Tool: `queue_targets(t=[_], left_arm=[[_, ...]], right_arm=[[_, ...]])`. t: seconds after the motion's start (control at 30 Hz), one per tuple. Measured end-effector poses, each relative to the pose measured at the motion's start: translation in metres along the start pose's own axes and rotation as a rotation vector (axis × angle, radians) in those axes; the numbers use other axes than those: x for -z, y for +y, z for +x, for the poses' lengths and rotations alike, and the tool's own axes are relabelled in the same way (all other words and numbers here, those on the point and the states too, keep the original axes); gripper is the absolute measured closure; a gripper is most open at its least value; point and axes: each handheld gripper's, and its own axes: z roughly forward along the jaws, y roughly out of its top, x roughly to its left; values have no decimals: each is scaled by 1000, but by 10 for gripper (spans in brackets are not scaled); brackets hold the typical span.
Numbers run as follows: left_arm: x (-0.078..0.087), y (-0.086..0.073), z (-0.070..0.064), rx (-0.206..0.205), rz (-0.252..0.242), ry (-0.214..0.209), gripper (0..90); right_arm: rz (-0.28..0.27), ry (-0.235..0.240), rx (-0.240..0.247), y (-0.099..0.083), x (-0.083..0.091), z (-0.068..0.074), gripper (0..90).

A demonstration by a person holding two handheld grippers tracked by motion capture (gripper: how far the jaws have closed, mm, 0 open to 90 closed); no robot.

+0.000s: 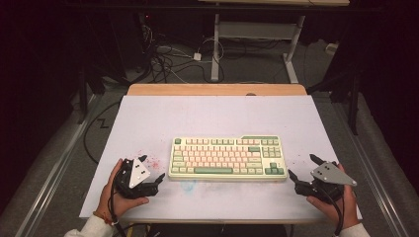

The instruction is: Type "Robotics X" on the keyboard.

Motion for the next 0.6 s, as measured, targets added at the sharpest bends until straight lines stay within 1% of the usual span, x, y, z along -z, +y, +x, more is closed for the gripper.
queue_targets(t=[0.13, 0.3, 0.33, 0.37, 0.4, 0.43, 0.53, 0.6], left_arm=[[2, 0, -1, 0, -3, -2, 171], [5, -3, -1, -3, 1, -5, 171], [5, -4, 0, -9, -5, -2, 171], [6, -4, -1, 3, -1, -3, 171], [7, -4, 0, -3, -10, 0, 171], [8, -4, -1, 5, -5, -5, 171], [9, -5, 0, -4, -12, -2, 171], [9, -5, 1, -1, -14, -2, 171]], right_arm=[[-6, 5, -8, 0, 1, -1, 174], [-5, 9, 11, 3, 0, 1, 178], [-4, 9, 9, 4, 0, 1, 183], [-4, 10, 16, 4, 1, 2, 187], [-5, 11, 15, 5, 1, 3, 187], [-4, 14, 15, 5, 1, 3, 191], [-11, 17, 14, 8, 2, 4, 195], [-11, 20, 13, 9, 1, 4, 197]])
